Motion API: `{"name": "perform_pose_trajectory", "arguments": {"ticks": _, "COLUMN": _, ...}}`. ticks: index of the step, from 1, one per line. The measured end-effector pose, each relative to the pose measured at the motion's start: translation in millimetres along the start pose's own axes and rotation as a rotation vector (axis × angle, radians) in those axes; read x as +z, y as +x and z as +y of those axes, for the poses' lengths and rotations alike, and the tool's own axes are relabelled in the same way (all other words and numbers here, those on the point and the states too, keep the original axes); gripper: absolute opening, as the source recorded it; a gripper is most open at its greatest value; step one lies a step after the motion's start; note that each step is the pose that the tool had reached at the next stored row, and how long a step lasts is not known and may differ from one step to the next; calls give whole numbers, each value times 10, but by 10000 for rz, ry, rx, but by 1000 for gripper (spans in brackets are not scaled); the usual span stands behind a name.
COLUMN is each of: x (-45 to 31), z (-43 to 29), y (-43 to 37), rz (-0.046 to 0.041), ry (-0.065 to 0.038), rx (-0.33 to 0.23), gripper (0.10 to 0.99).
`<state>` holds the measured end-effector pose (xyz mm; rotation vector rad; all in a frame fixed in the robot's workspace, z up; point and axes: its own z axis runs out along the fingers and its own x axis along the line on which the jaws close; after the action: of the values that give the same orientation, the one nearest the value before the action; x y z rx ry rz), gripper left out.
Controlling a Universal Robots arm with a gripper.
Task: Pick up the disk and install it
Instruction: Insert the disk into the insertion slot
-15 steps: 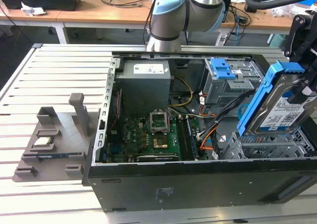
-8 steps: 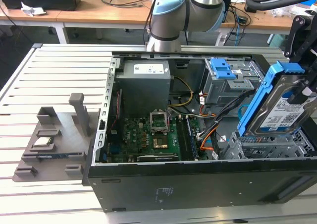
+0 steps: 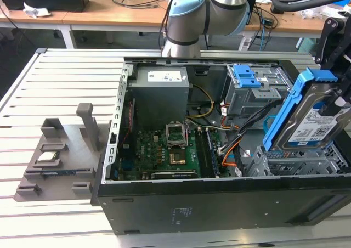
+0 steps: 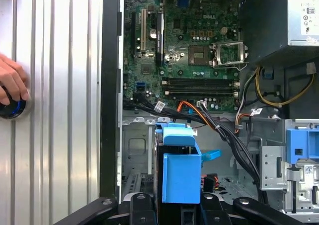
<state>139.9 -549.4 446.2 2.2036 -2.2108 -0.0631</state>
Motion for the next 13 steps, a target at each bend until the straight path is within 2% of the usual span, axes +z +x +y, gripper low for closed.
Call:
{"name": "perform_pose_trajectory", "arguments": {"ticks": 5, "x": 45, "z": -10, "y": 1, "rz": 11, "ry": -1, "rx": 47, "gripper": 357}}
{"name": "perform_pose_trajectory", "arguments": {"ticks": 10, "x": 149, "z": -34, "y": 5, "rz": 15, "ry": -1, "rx": 135, "gripper": 357}}
{"name": "perform_pose_trajectory", "arguments": {"ticks": 13, "x": 186, "z": -36, "y": 6, "rz": 14, "ry": -1, "rx": 134, "gripper": 357}}
